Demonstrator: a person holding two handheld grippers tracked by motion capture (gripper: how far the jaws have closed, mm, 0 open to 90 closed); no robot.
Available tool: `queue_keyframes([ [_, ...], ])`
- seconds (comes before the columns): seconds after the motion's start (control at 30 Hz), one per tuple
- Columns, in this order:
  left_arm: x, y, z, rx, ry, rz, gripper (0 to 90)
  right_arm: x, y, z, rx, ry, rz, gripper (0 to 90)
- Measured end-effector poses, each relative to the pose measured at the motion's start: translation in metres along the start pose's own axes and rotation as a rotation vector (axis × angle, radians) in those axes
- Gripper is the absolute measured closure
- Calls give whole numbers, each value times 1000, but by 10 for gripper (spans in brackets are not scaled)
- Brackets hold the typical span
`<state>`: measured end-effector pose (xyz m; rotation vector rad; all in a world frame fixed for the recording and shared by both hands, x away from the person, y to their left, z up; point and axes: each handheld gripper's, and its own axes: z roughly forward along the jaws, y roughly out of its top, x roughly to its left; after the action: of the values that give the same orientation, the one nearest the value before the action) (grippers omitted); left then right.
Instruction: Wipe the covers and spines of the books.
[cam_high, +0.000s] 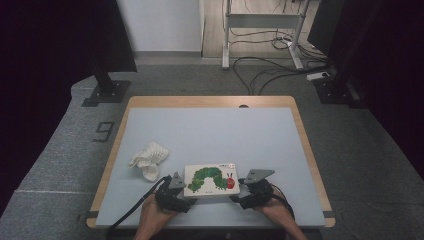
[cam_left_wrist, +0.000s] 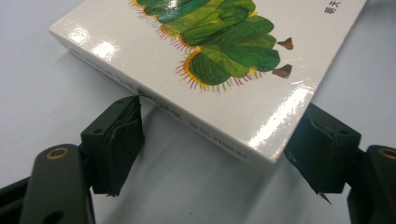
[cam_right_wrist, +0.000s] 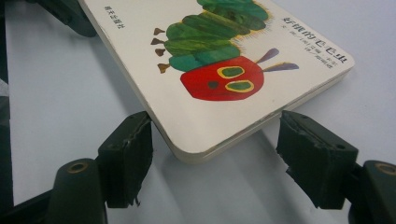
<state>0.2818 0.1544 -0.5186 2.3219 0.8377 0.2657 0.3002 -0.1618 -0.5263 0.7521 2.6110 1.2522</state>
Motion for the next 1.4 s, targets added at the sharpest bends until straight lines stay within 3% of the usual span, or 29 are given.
queue_keyframes([
  [0.17,-2,-1,-1,16,-6,25,201,2,-1,3,28,-10,-31,242],
  [0.37,-4,-3,-3,18,-5,35,213,3,-3,4,24,-11,-20,245],
  [0.57,0,-7,-10,7,-45,20,327,8,-4,3,32,-23,-32,244],
  [0.83,-2,-8,-11,18,-22,50,387,15,-3,4,35,-68,-41,335],
  [1.2,13,2,-4,14,-8,43,453,11,2,6,38,-112,-27,383],
  [1.4,23,11,3,11,-5,33,462,2,5,9,36,-137,-18,398],
])
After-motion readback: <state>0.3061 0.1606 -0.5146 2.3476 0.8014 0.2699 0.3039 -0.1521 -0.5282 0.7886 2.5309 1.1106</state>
